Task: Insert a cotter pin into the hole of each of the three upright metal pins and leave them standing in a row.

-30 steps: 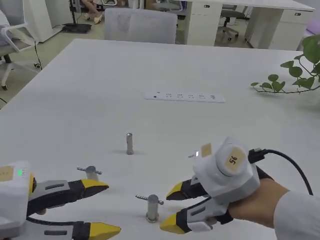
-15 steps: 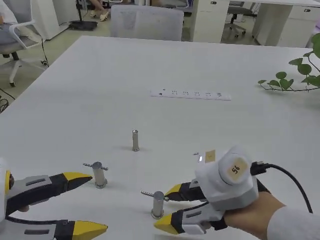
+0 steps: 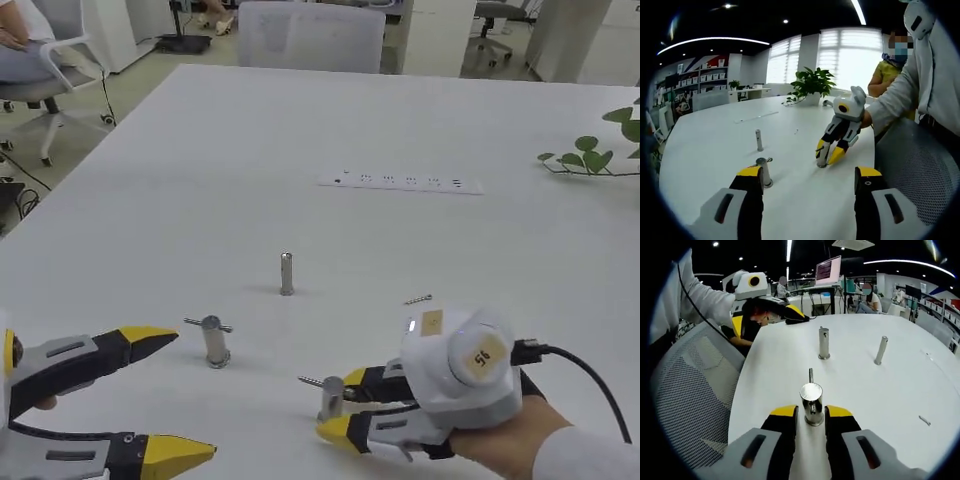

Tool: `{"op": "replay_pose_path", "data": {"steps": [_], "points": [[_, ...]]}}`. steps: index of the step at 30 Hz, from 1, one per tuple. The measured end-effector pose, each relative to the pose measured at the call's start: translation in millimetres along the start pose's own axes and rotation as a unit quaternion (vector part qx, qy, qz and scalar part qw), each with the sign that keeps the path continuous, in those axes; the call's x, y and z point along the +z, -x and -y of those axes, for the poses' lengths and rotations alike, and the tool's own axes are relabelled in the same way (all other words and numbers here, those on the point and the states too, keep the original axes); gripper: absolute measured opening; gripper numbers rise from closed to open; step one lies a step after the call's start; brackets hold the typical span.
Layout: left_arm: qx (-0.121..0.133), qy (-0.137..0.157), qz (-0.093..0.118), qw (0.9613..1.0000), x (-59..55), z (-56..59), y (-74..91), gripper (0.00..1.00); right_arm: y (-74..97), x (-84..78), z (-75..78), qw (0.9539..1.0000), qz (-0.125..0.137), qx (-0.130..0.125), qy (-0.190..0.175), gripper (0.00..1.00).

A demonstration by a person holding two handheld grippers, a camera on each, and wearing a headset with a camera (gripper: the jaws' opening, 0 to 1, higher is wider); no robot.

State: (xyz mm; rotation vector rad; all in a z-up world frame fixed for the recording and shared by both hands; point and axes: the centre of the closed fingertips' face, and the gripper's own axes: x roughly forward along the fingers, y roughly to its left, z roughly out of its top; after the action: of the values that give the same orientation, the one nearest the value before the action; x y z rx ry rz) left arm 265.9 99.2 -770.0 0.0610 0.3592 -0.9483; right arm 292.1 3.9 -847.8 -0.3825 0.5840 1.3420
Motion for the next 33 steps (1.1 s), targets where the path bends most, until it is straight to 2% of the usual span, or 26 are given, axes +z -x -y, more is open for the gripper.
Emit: {"op": "replay_pose_path", "data": {"steps": [3, 9, 13, 20, 27, 33], "points": [[0.002, 0.001, -0.001, 1.0, -0.3, -0.7, 1.0, 0.74, 0.1, 0.1, 2.9, 0.9999, 0.002, -0.006, 0.012, 0.16], [0.005, 0.0, -0.002, 1.0, -0.6, -2.3, 1.8, 0.73, -0.4, 2.1, 2.0, 0.9994, 0.01, -0.003, 0.032, 0.15], [0.005, 0.0, -0.004, 1.0, -1.0, -2.0, 1.4, 0.73, -0.6, 2.7, 2.4, 0.9993, 0.011, 0.01, 0.035, 0.13], [0.006, 0.0, -0.004, 1.0, -0.7, -3.6, 1.7, 0.73, -2.8, 4.6, 2.7, 0.9976, 0.004, 0.03, 0.063, 0.12], [0.01, 0.001, -0.004, 0.9999, -1.4, -6.2, 3.7, 0.72, -6.7, 7.9, 5.6, 0.9972, 0.008, 0.04, 0.063, 0.11], [0.013, 0.003, -0.006, 0.9999, -2.8, -7.5, 5.4, 0.72, -9.0, 19.0, 17.8, 0.9971, 0.02, 0.037, 0.063, 0.11]]}}
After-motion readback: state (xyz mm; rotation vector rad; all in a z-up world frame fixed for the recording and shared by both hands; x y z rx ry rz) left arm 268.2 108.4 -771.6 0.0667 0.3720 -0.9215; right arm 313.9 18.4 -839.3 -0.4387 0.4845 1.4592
